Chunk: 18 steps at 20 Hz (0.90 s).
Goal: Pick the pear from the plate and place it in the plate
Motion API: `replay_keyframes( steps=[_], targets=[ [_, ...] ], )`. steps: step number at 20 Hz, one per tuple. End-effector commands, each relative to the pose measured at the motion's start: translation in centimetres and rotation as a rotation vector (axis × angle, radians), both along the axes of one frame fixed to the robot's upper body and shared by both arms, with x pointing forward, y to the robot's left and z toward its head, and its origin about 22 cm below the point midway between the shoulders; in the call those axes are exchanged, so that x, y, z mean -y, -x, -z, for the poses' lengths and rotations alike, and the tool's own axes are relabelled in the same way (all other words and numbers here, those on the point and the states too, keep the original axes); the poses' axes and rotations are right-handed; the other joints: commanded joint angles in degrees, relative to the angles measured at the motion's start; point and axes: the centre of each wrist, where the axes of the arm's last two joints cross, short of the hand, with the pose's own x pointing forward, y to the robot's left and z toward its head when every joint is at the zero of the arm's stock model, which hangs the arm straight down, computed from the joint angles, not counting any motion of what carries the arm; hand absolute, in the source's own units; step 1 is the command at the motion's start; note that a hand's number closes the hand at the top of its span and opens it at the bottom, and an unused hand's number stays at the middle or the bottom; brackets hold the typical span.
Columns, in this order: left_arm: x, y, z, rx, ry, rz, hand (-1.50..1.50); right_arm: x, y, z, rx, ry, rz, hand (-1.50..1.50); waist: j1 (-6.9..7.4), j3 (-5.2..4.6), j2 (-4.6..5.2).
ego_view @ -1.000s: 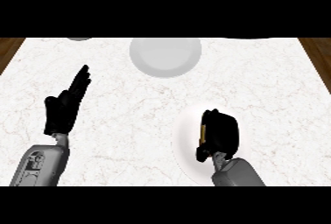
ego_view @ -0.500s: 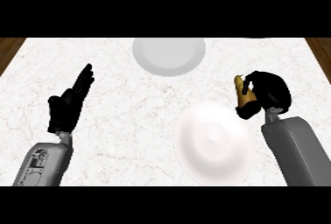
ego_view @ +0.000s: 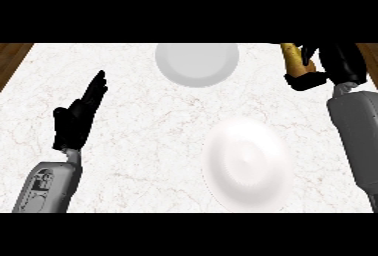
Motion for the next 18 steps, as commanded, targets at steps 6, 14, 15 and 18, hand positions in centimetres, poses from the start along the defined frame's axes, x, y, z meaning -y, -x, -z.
replay_keyframes(
  steps=[6, 14, 15, 18],
  targets=[
    [-0.4, -0.5, 0.1, -0.004, -0.004, -0.010, 0.00, -6.3, -4.9, -3.6, 0.033, -0.150, -0.212, 1.50, -0.05, -0.11, -0.15],
    [0.1, -0.5, 0.0, -0.003, 0.007, 0.011, 0.00, -13.1, -6.4, -2.1, -0.066, -0.191, -0.274, 1.50, 0.60, -0.13, 0.22],
    [1.8, 0.3, 0.8, -0.002, 0.007, 0.024, 0.00, -13.1, -6.4, -1.7, -0.040, -0.201, -0.267, 1.50, 1.86, -0.10, 0.67],
    [0.4, -1.1, -1.5, 0.028, -0.007, 0.027, 0.00, -14.5, -6.5, -1.0, -0.085, -0.192, -0.271, 1.50, 2.04, -0.11, 0.83]
  ],
)
